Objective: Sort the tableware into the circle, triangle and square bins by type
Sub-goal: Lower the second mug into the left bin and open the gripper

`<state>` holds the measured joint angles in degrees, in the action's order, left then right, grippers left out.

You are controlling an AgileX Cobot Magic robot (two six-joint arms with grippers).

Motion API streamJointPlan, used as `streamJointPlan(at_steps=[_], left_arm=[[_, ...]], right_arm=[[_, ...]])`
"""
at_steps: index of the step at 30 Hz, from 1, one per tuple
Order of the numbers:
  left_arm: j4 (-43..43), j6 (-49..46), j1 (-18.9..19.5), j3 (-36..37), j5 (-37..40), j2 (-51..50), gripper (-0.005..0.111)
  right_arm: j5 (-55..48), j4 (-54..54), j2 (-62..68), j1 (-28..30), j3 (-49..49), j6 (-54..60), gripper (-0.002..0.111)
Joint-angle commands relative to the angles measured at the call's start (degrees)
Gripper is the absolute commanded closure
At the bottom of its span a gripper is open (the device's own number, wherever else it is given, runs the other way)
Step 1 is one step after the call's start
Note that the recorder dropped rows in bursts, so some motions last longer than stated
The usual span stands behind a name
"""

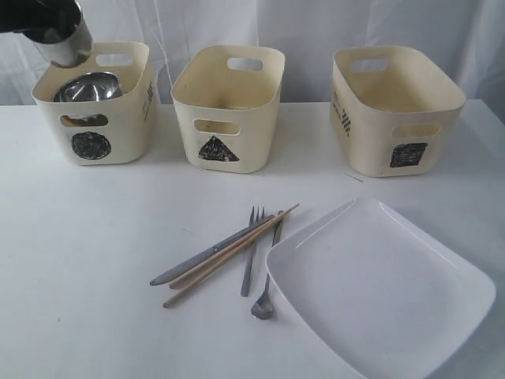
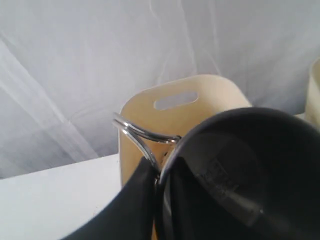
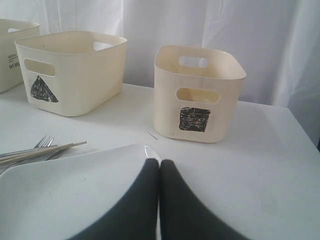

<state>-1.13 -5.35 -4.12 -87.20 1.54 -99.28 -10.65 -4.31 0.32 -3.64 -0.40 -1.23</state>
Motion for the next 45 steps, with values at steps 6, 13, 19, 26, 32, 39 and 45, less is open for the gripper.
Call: streamJointPlan(at_steps=[6,13,19,26,32,39,45], left_arm=[[0.25,1.09,1.61,-8.32,-3.59,-12.38,0.107],[0.25,3.26,1.61,-10.74,-2.75,-17.9,0.095],[0.25,6.02,1.61,-10.84,-0.86,-18.52,0.074],[0.25,8.12,1.49,-10.84,4.09,-15.49,0.066],[0.25,8.01,1.15,-10.52,5.28,-10.01,0.066],[0.25,7.72,0.49,-10.22,11.39,-5.91,0.067],[1.97,5.35,-1.17,-3.51,9.78,-0.27,0.067]], right_arm=[[0.4,-0.08,-0.32,0.31,0.4,-0.07,0.108],[0.4,-0.08,-0.32,0.31,0.4,-0.07,0.108],[0.4,-0.08,-0.32,0.31,0.4,-0.07,0.108],[0.4,-0.08,-0.32,0.31,0.4,-0.07,0.108],[0.4,-0.08,-0.32,0.31,0.4,-0.07,0.108],[0.4,-0.08,-0.32,0.31,0.4,-0.07,0.108],[0.4,-0.08,-0.32,0.31,0.4,-0.07,0.108]])
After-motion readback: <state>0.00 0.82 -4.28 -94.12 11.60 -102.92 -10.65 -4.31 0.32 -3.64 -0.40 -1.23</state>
